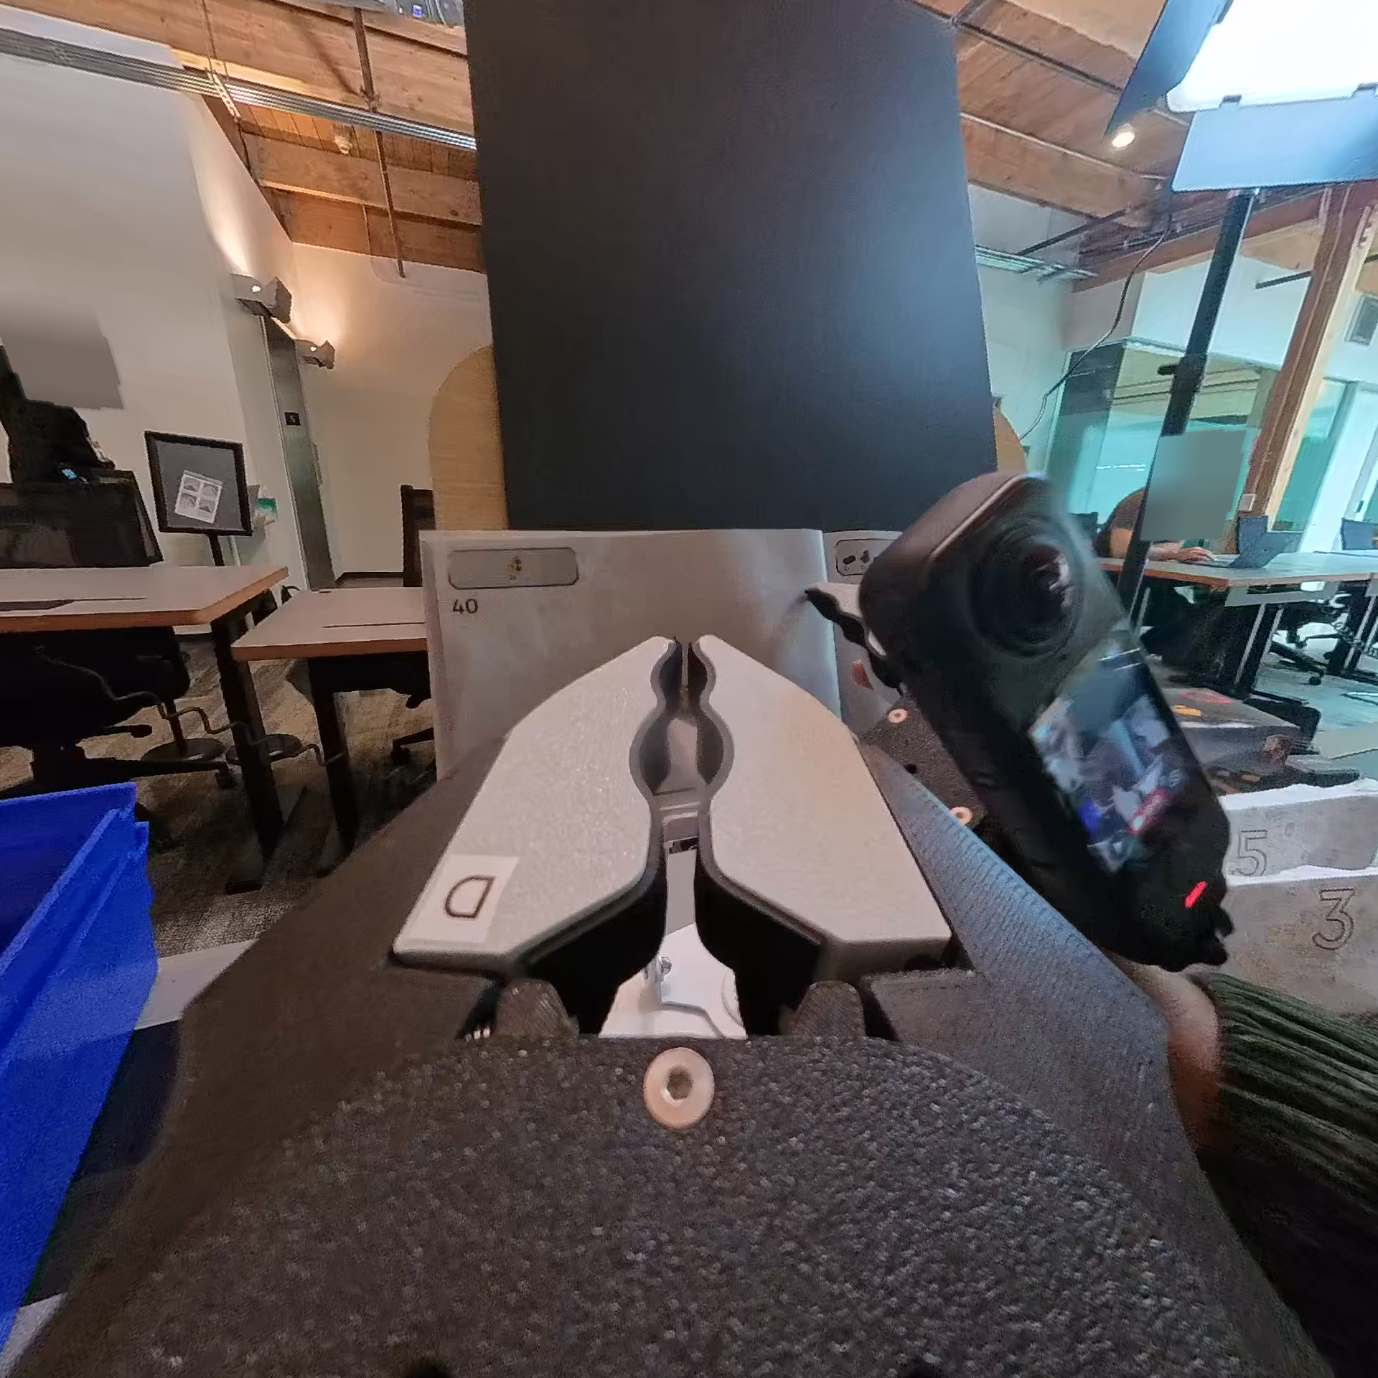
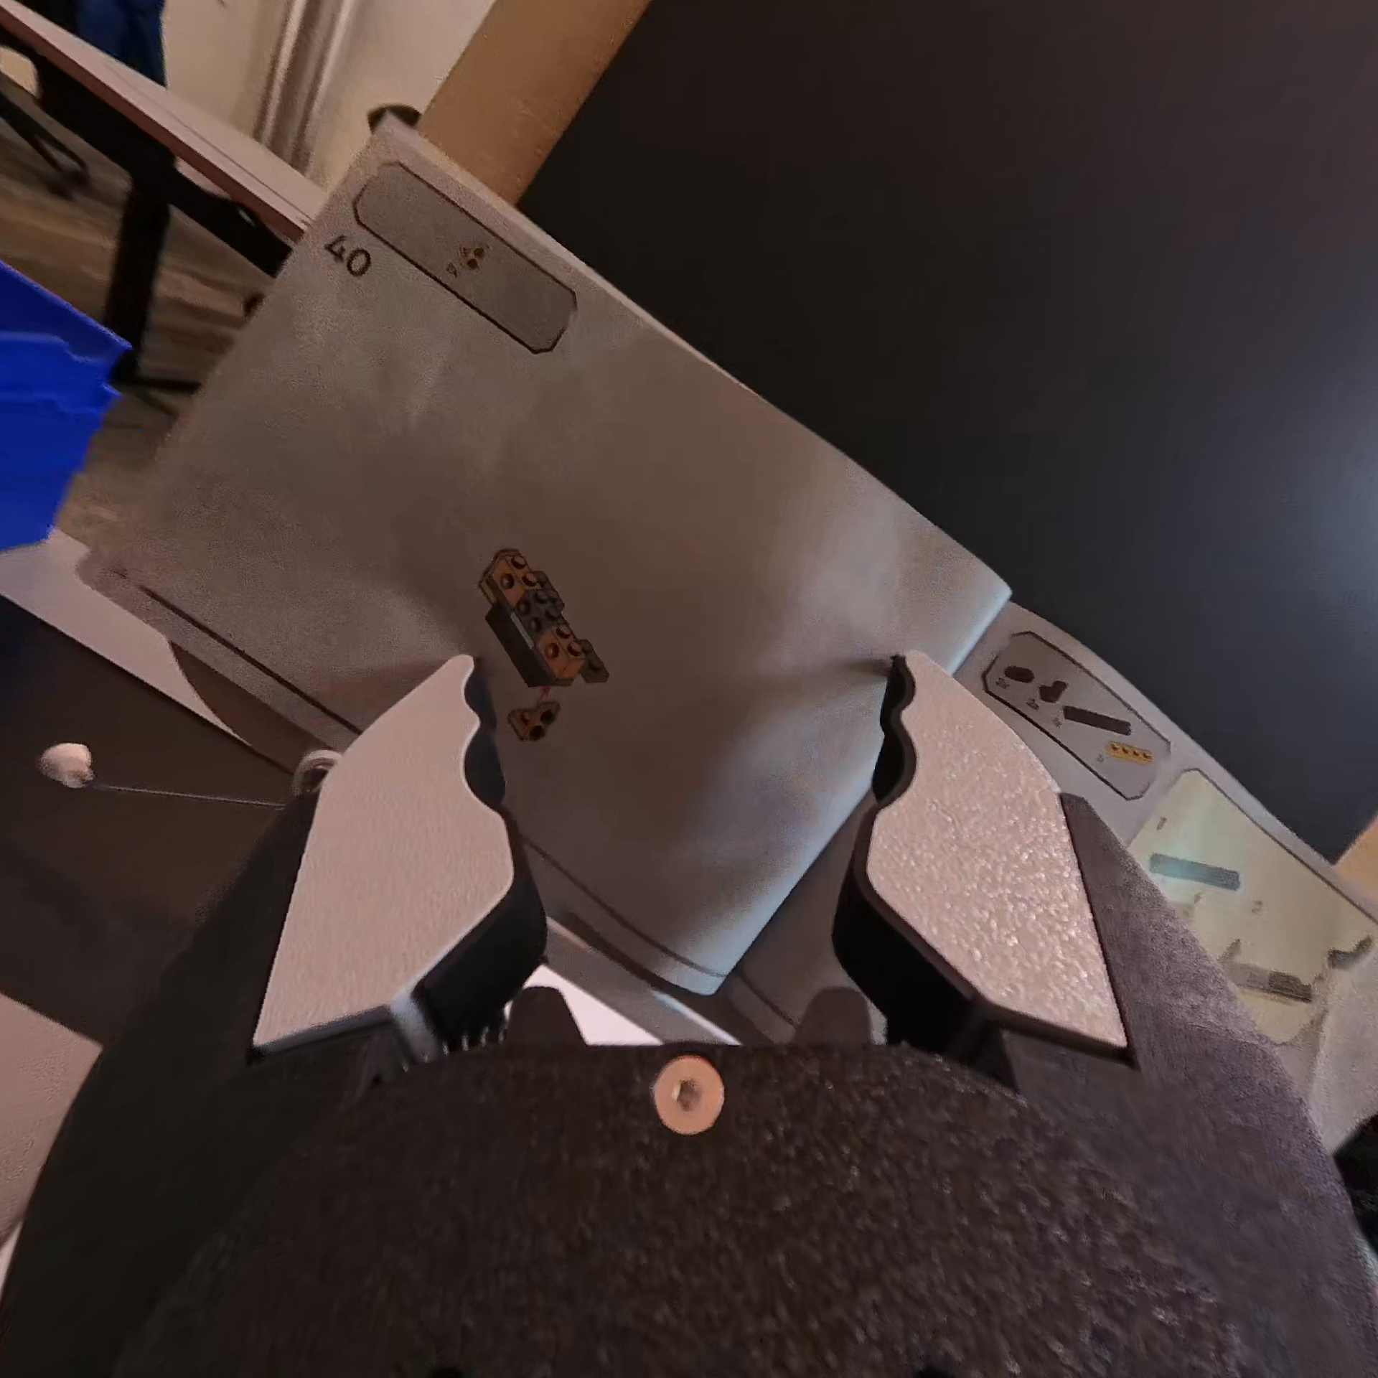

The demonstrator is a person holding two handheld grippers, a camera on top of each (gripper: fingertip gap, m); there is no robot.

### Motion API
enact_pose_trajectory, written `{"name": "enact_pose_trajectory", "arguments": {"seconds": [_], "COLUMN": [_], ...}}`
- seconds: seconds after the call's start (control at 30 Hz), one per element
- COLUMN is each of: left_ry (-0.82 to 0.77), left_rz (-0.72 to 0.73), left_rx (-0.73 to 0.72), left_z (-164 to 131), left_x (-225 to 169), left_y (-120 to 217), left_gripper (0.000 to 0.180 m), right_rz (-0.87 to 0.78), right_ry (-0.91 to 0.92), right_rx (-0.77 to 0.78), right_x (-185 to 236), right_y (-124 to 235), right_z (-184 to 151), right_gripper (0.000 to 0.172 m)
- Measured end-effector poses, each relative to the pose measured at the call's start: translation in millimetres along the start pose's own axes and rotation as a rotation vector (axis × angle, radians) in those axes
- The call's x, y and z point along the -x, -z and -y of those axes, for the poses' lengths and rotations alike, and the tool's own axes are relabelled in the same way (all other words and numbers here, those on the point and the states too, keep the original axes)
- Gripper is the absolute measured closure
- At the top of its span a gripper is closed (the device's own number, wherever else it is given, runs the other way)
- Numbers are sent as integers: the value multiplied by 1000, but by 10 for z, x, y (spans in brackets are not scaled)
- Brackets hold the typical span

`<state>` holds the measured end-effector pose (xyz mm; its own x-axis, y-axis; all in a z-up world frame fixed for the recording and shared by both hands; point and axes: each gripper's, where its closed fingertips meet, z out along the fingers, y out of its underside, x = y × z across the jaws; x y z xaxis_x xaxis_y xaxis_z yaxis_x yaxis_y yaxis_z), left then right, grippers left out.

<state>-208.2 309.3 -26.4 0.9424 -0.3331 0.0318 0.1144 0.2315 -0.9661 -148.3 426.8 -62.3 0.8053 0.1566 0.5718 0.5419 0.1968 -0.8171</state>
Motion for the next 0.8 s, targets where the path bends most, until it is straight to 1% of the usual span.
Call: {"name": "enact_pose_trajectory", "arguments": {"seconds": [0.03,0.17,0.37,0.57,0.73,0.8], "left_ry": [2,14,8,0,-3,-4], "left_rz": [0,-3,-12,-24,-31,-37], "left_rx": [-3,-4,4,25,50,61], "left_z": [10,7,-15,-81,-160,-194], "left_x": [5,21,-22,-71,-93,-110], "left_y": [4,1,-12,-41,-70,-83], "left_gripper": [180,180,180,179,178,177], "right_rz": [-12,-57,-70,-38,8,29], "right_ry": [19,44,22,-43,-136,-171], "right_rx": [2,-31,-59,-86,-91,-89], "right_x": [-11,-133,-276,-355,-454,-492], "right_y": [-14,21,74,153,202,218], "right_z": [-11,-16,-42,-30,-58,-82], "right_gripper": [75,97,120,135,149,151]}}
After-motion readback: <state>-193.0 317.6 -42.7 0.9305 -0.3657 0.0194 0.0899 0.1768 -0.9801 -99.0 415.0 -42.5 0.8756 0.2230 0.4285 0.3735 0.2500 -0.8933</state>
